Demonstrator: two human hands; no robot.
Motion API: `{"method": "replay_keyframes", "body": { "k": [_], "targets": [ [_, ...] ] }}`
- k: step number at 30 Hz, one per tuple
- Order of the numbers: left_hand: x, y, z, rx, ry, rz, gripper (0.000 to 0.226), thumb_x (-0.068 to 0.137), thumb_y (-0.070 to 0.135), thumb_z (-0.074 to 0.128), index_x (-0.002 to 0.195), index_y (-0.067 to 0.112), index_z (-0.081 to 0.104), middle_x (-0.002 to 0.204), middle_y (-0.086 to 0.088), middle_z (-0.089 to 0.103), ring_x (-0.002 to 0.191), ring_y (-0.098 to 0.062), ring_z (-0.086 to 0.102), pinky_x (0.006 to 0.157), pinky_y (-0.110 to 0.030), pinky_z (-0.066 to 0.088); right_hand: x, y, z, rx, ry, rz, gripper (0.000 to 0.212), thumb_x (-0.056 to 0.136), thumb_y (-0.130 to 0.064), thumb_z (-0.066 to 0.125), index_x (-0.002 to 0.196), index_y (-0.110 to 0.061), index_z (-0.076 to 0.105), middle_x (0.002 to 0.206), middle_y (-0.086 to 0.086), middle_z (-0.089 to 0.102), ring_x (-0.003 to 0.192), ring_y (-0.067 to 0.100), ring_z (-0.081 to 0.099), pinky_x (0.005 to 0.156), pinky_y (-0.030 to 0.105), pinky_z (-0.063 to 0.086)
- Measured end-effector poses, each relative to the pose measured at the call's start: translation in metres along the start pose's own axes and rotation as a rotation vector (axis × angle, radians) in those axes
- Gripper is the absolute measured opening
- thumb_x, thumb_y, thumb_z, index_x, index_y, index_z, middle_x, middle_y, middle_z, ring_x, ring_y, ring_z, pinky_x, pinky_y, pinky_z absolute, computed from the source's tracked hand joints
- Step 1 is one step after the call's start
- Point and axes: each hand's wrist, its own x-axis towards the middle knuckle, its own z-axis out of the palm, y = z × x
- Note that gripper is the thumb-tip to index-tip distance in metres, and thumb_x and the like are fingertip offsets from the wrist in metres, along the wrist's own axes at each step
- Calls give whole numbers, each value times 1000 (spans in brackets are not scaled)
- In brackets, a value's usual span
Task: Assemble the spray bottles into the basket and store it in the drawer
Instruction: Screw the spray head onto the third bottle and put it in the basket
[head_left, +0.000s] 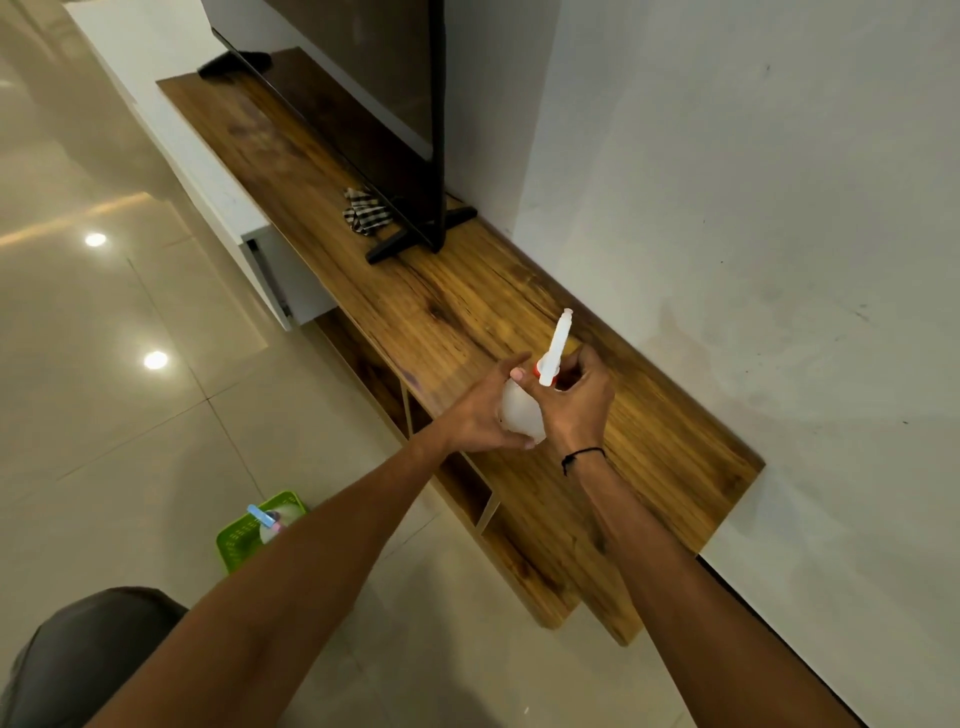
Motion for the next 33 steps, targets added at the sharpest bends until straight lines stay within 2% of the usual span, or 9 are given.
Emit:
{"method": "replay_keyframes", "body": {
  "k": [7, 11, 15, 18, 21, 24, 27, 30, 33],
  "targets": [
    [-6, 5, 28, 57, 257, -93, 110, 62, 40, 100, 150, 18, 37, 141, -1, 54, 129, -22, 55, 101, -52, 58, -3, -3, 2, 32, 24, -11, 47, 68, -31, 96, 84, -13, 55, 81, -6, 64, 77, 7, 63, 62, 18, 48],
    [-4, -3, 18, 0, 110, 5, 122, 69, 30, 99, 163, 15, 22, 163, -5, 39, 149, -25, 43, 118, -49, 48, -2, -3, 2, 19, -5, -35, 51, 67, -32, 97, 78, -23, 47, 76, -10, 55, 72, 1, 56, 57, 8, 44],
    [-3, -4, 13, -21, 103, -18, 108, 68, 26, 100, 156, 18, 37, 150, -2, 55, 138, -22, 55, 108, -52, 55, 0, 3, -1, -23, -8, -65, 49, 69, -35, 95, 85, -14, 53, 82, -5, 60, 77, 8, 59, 58, 9, 44],
    [-7, 2, 30, -6, 257, -93, 111, 62, 38, 102, 150, 18, 38, 146, -1, 55, 135, -23, 55, 105, -52, 56, 0, 1, 2, -44, 9, -43, 56, 68, -39, 95, 94, -8, 56, 92, 6, 66, 87, 20, 65, 65, 25, 55],
    [-7, 1, 33, -37, 215, -32, 121, 65, 31, 101, 159, 14, 26, 156, -4, 47, 143, -24, 50, 112, -50, 52, 1, 0, 3, -51, 27, -30, 58, 66, -40, 96, 93, -8, 56, 91, 7, 66, 86, 23, 65, 67, 34, 58],
    [-1, -4, 15, -64, 86, -4, 112, 71, 20, 99, 160, 15, 31, 155, -4, 52, 143, -23, 52, 115, -50, 51, 2, 2, 1, -58, 25, -39, 57, 68, -39, 95, 95, -7, 56, 94, 7, 66, 91, 22, 65, 68, 29, 57],
    [-2, -2, 14, -45, 145, -49, 104, 65, 28, 101, 149, 16, 43, 146, 0, 59, 135, -20, 58, 108, -50, 56, 1, 3, 1, -63, 43, -34, 58, 69, -41, 94, 100, -8, 57, 99, 6, 67, 95, 21, 65, 72, 28, 58],
    [-6, 1, 28, -29, 256, -65, 107, 63, 34, 101, 148, 16, 39, 145, -2, 56, 133, -22, 57, 103, -51, 58, -3, 1, 4, -62, 48, -13, 59, 68, -43, 94, 101, -13, 55, 101, 6, 66, 96, 22, 65, 70, 28, 58],
    [-3, -3, 20, -19, 142, 16, 114, 66, 32, 100, 157, 15, 32, 152, -2, 52, 139, -22, 54, 110, -49, 54, 0, 3, 3, -69, 24, -60, 57, 67, -44, 94, 91, -18, 50, 91, 3, 63, 85, 20, 62, 60, 18, 44]
  ]
}}
